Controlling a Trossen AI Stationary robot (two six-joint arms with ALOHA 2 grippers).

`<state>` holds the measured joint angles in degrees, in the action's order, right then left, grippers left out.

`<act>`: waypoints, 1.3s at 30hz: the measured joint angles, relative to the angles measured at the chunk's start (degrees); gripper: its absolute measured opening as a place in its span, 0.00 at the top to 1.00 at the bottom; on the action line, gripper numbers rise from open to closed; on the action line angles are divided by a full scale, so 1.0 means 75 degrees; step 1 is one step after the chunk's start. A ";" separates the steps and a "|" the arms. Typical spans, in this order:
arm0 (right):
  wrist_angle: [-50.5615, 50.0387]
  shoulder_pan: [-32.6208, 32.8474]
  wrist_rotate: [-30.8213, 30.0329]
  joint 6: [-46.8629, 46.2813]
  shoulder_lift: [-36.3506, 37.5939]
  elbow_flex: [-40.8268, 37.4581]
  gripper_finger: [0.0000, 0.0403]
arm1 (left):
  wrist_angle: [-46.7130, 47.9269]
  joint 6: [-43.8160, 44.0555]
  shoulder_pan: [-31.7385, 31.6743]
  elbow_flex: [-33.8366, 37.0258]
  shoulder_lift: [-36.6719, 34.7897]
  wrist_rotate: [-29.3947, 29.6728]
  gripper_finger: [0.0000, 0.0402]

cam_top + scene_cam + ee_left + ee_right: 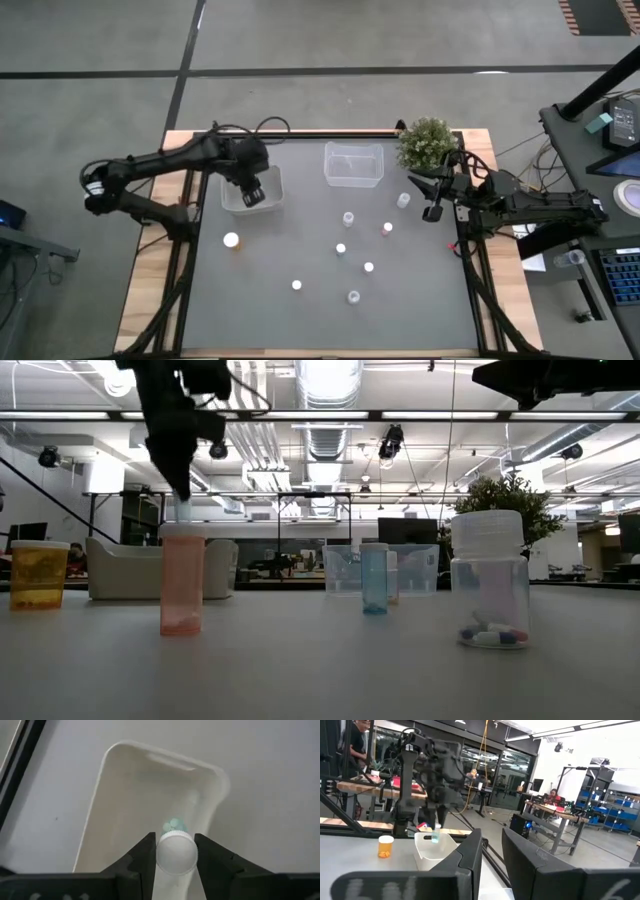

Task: Pick and place medicine bottles into bin by pill shape (circle, oval)
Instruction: Put the top small blue pill bottle into the gray bin, then put the middle big transparent pill bottle into the transparent bin

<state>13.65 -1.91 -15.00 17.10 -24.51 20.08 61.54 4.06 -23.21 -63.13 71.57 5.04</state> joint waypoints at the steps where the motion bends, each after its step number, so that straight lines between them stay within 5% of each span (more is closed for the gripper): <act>1: 0.0003 0.0000 0.0000 0.0000 0.0000 0.0000 0.83 | -0.0101 -0.0003 -0.0145 0.0121 0.0020 -0.0001 0.74; 22: -0.0018 0.0000 -0.0003 0.0003 0.0000 0.0000 0.83 | -0.1377 0.0001 -0.0710 0.0774 0.1921 0.0184 0.72; 39: -0.0173 0.0000 -0.0003 -0.0141 0.0000 0.0000 0.83 | -0.1335 -0.0230 -0.0645 0.0694 0.0985 0.0397 0.61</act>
<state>12.36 -1.91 -15.03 16.05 -24.51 20.08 51.53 2.33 -28.05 -57.92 78.96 8.02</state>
